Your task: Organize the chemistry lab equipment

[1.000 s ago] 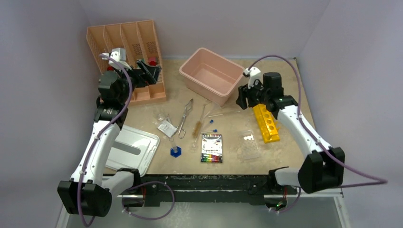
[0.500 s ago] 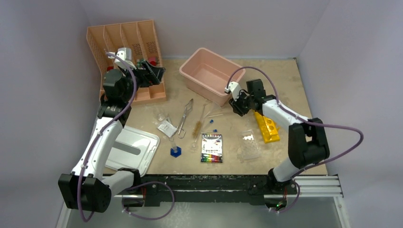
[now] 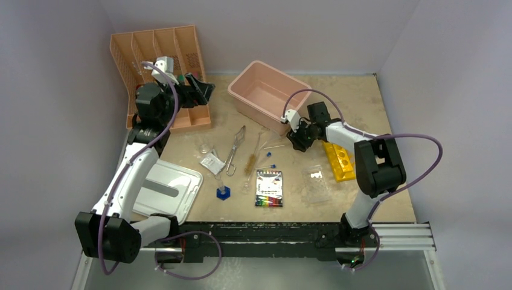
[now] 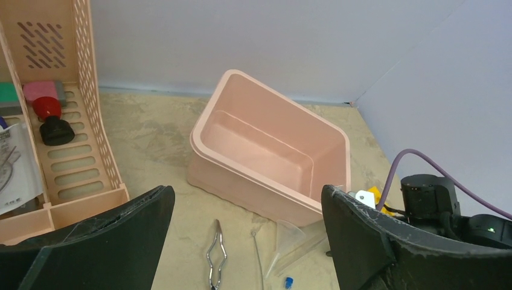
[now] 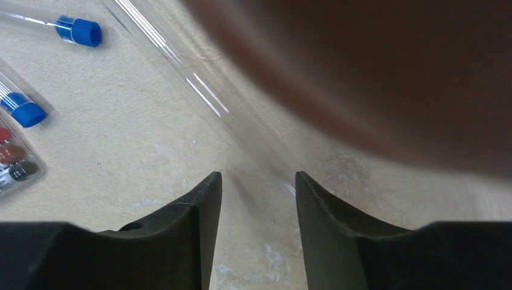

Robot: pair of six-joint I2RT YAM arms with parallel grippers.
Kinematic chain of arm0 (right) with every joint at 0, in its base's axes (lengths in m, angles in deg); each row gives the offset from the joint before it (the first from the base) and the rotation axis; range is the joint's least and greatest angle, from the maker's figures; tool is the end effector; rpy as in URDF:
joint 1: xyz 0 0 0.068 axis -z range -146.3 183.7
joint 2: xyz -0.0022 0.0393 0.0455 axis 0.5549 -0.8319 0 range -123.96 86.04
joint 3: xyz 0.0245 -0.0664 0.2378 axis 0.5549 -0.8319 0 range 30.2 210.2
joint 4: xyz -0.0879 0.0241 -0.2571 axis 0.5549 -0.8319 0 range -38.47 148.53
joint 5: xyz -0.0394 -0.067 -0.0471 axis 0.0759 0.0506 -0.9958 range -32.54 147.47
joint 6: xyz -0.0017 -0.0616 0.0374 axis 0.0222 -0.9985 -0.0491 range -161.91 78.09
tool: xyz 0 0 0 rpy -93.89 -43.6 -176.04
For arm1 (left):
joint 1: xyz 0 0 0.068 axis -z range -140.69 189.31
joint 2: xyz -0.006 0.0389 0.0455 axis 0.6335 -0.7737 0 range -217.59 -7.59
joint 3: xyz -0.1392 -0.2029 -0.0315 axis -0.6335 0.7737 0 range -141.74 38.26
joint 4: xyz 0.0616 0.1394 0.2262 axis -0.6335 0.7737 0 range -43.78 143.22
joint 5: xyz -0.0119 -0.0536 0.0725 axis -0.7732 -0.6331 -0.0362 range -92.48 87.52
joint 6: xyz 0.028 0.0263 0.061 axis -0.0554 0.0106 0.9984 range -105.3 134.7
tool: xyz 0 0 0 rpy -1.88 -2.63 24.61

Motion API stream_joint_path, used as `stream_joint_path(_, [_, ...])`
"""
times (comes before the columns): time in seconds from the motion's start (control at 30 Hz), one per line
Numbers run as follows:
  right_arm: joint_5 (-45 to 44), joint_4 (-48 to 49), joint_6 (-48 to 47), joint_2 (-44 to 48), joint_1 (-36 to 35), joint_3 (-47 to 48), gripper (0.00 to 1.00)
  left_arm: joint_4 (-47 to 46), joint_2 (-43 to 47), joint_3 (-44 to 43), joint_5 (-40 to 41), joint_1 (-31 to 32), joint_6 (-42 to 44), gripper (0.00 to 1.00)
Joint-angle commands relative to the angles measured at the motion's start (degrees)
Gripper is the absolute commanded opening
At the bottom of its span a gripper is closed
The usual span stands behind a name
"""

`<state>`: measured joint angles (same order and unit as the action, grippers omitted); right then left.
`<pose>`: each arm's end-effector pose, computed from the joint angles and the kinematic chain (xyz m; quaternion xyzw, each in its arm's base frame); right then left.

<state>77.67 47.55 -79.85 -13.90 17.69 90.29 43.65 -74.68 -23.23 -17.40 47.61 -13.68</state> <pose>0.3587 0.1244 0.1290 -0.4731 0.7999 0.0995 0.3555 0.3147 -0.0614 0.3607 -0.0375 0.7240 -0.3041 0.6180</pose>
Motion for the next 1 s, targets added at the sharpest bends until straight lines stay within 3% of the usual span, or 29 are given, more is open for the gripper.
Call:
stream_joint_path(0.0, [6.03,-3.99,-2.26,-2.38,-0.08,4.56,0.48,-3.31,-0.81,-2.22,-1.69,0.61,0.39,0.91])
stream_joint_path(0.17, [6.71,-7.70,-3.00,-2.32,-0.10,4.99,0.38,-3.42,-1.29,-2.80,-1.54,0.93,0.50,0.91])
stream_joint_path(0.37, [6.51,-7.71,-3.04,0.76,-0.75,2.48,0.34,-2.86,-0.89,-2.47,-1.06,0.96,0.86,0.91])
stream_joint_path(0.5, [4.68,-6.06,-2.76,-0.37,-2.63,1.85,0.46,-2.75,-0.85,-2.40,-0.90,0.93,0.96,0.91])
stream_joint_path(0.7, [2.63,-4.93,-3.11,-2.09,-5.68,2.07,0.51,-1.95,-0.31,-2.29,-0.57,0.93,1.30,0.91])
stream_joint_path(0.97, [0.14,-5.61,-4.37,-3.67,-8.31,2.21,0.30,-0.95,0.77,-1.55,0.04,0.93,1.66,0.91])
